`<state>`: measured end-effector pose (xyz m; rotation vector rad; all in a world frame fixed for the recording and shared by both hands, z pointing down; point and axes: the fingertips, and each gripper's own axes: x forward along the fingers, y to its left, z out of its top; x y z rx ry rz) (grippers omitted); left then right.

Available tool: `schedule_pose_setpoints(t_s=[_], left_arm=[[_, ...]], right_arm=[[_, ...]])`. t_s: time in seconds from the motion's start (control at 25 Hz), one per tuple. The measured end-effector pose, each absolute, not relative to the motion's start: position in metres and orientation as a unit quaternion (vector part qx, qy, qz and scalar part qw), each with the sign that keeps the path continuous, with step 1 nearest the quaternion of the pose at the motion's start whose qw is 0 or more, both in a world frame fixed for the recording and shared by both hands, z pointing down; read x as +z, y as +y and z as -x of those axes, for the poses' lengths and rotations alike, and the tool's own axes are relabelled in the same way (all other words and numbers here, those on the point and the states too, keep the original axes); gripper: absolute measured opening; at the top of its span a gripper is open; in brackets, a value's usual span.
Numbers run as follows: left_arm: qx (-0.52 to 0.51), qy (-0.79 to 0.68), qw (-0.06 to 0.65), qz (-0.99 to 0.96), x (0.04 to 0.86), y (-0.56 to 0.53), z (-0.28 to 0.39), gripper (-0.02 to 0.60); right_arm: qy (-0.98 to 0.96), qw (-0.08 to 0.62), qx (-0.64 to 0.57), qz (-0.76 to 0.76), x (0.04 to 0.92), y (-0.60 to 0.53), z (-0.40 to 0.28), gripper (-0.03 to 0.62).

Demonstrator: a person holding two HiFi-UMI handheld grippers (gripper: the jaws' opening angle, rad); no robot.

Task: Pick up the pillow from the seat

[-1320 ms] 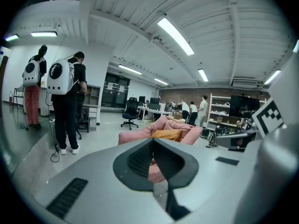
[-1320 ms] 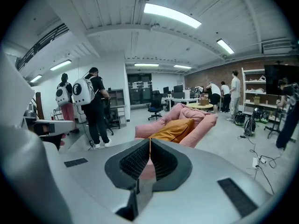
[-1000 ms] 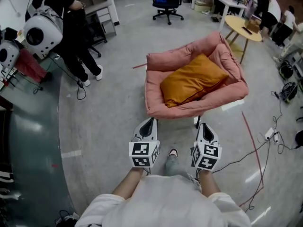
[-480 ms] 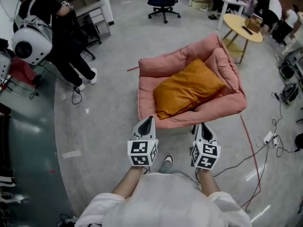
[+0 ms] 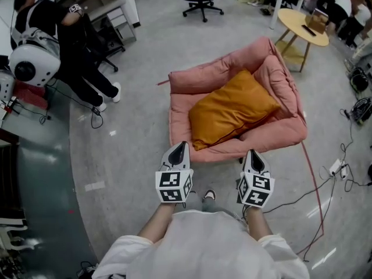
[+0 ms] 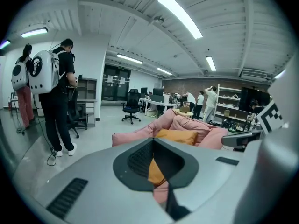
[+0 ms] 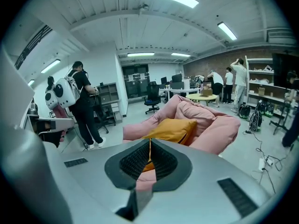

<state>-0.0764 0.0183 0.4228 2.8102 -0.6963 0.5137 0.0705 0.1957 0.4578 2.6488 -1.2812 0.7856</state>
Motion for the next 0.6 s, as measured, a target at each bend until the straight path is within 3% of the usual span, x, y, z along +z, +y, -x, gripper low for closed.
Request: schedule_pose_setpoints(t_s=[0.6], left_arm=[[0.180,-0.202,0.108,-0.957,0.433,-0.059,-0.003,0.008]], right_arm=[[-0.381,0.057,0.284,-0.878,0.473,0.145,-0.124,0.029]])
